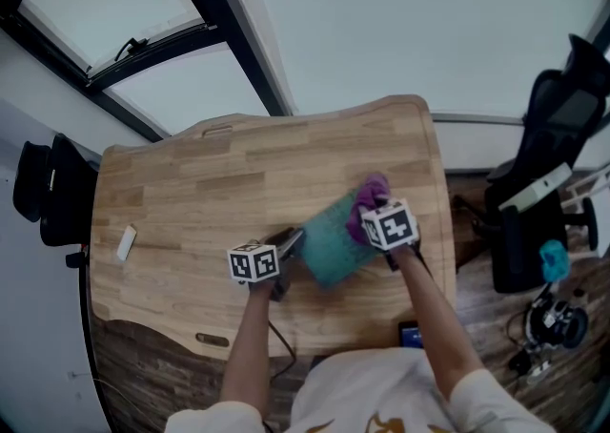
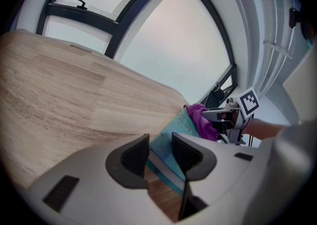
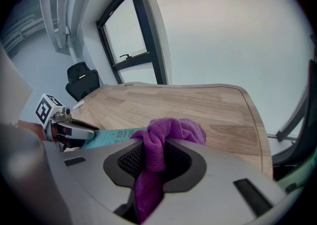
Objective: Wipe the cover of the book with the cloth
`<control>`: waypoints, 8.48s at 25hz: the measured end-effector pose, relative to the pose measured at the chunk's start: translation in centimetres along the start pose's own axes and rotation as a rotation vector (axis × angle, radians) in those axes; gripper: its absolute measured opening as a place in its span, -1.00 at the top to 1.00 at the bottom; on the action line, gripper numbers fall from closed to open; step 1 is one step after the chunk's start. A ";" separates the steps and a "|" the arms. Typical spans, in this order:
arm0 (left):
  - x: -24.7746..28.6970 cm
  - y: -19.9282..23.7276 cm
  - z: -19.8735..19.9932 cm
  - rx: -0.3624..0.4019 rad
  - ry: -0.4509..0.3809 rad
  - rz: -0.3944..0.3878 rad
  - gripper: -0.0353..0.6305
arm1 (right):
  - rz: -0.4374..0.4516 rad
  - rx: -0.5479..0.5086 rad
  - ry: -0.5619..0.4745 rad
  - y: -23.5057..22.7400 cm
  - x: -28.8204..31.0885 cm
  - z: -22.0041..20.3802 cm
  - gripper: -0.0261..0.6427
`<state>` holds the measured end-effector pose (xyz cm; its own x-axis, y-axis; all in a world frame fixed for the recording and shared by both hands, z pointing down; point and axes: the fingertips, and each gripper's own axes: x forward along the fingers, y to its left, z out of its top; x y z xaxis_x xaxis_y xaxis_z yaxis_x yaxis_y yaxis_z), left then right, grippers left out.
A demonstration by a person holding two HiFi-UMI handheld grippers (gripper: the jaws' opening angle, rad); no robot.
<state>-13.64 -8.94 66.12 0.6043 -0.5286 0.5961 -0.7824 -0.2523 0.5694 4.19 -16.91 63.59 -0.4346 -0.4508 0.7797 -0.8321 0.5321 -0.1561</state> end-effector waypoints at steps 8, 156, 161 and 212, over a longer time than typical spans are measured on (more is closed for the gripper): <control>0.0 0.0 0.0 0.001 0.000 -0.003 0.46 | -0.003 -0.007 -0.009 -0.1 0.5 0.7 0.69; 0.1 0.2 0.2 -0.004 -0.003 0.002 0.46 | 0.460 -0.296 0.138 17.1 0.3 -4.6 0.69; -0.1 0.1 0.3 0.000 -0.004 0.004 0.46 | 0.479 -0.310 0.144 17.1 -0.1 -4.7 0.69; -7.2 -4.2 5.3 0.203 -0.340 0.160 0.46 | -0.054 -0.135 -0.321 9.5 -9.7 -1.2 0.69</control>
<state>-15.50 -8.36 56.39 0.4152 -0.8028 0.4279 -0.8967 -0.2817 0.3415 0.94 -6.65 55.22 -0.4957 -0.6717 0.5506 -0.8129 0.5820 -0.0217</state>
